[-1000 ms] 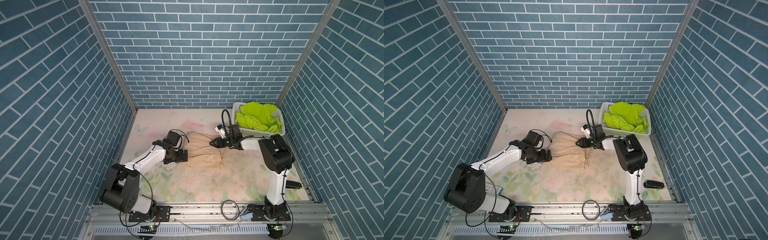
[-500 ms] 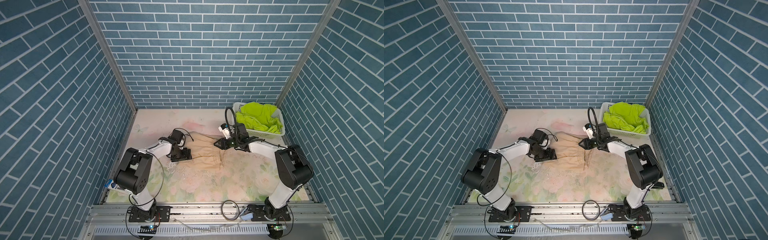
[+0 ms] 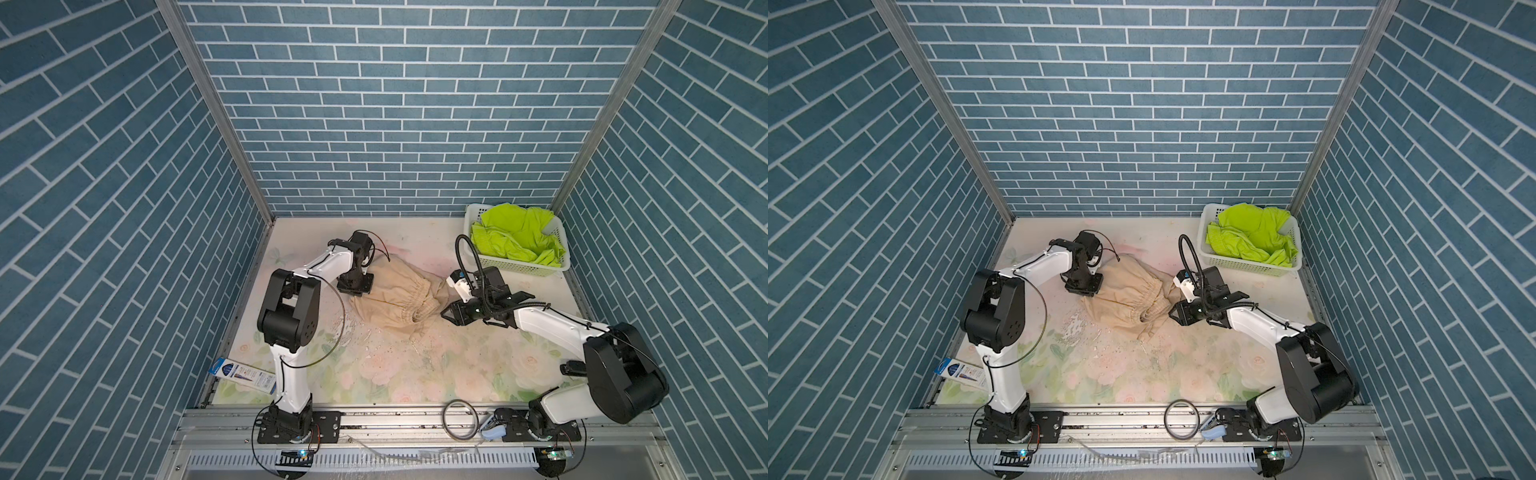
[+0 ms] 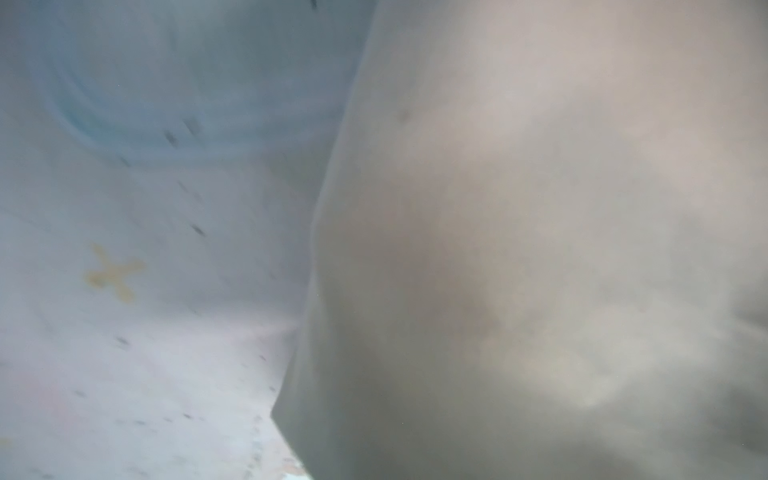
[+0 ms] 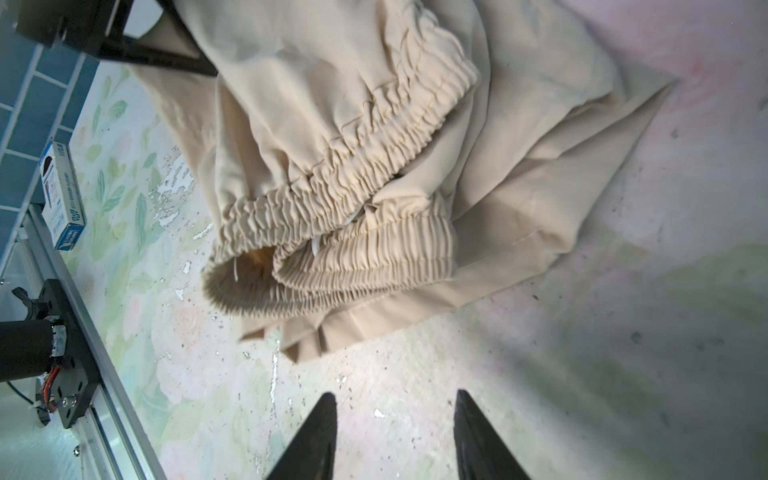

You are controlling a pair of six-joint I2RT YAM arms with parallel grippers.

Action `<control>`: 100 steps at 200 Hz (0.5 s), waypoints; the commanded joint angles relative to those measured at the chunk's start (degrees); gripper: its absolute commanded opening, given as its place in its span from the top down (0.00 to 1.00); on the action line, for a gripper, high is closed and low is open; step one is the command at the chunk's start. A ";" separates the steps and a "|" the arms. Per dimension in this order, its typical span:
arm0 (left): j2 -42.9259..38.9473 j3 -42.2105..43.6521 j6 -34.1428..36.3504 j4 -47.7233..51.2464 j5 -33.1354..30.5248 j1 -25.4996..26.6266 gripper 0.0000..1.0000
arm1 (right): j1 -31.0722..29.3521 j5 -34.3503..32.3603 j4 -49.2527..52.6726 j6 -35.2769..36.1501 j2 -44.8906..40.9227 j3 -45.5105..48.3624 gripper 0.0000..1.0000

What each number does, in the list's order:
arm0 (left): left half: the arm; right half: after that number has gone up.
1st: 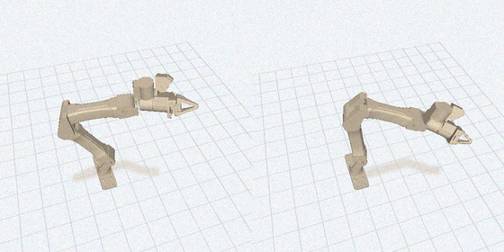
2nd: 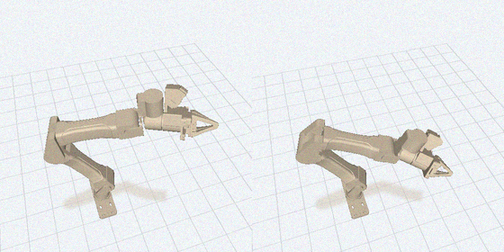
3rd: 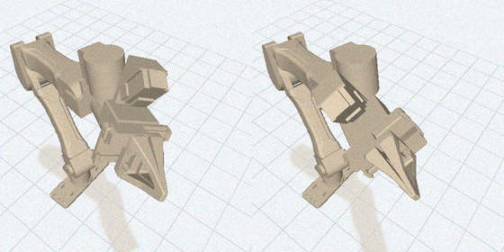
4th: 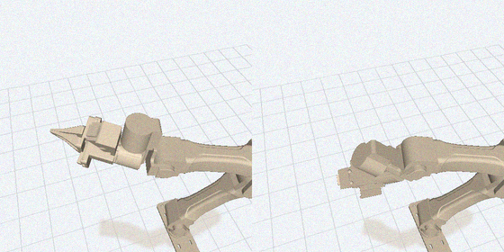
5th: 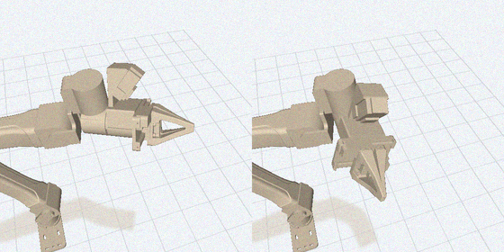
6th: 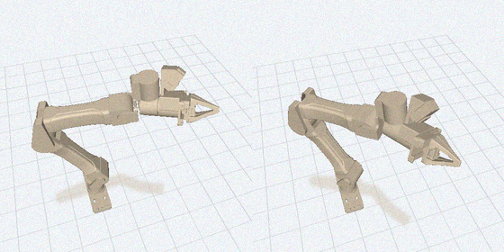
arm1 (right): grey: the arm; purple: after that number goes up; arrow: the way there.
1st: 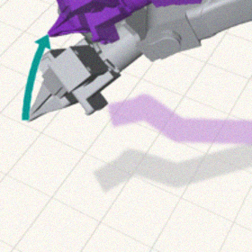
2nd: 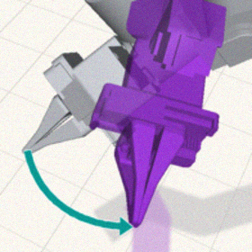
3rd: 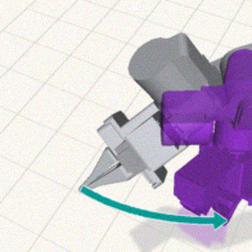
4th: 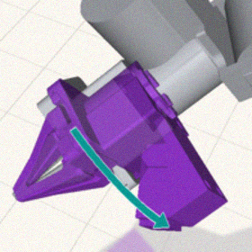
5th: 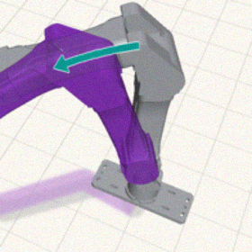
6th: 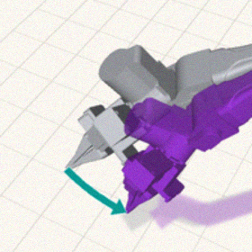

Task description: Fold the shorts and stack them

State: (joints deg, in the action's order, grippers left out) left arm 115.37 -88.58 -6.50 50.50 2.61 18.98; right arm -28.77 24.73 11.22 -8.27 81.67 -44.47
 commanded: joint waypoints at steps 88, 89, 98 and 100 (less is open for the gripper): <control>-11.06 -3.36 -7.69 5.76 -4.52 -1.47 0.00 | 1.66 2.28 10.66 8.26 28.81 -37.66 0.34; -11.54 -2.57 -7.98 5.36 -4.18 -1.48 0.00 | 1.68 2.40 10.84 8.40 29.16 -38.17 0.33; -15.70 4.26 -10.53 1.05 -0.51 -1.67 0.00 | 2.20 3.43 11.46 9.20 32.05 -40.95 0.32; -16.63 5.40 -11.18 -0.11 0.33 -1.69 0.00 | 2.33 3.69 11.45 9.23 32.59 -41.42 0.32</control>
State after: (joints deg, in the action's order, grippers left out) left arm 107.24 -95.20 -8.84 54.37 -4.12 18.13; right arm -27.77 25.52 17.50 -3.44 108.03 -80.36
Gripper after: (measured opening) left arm 0.995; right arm 0.669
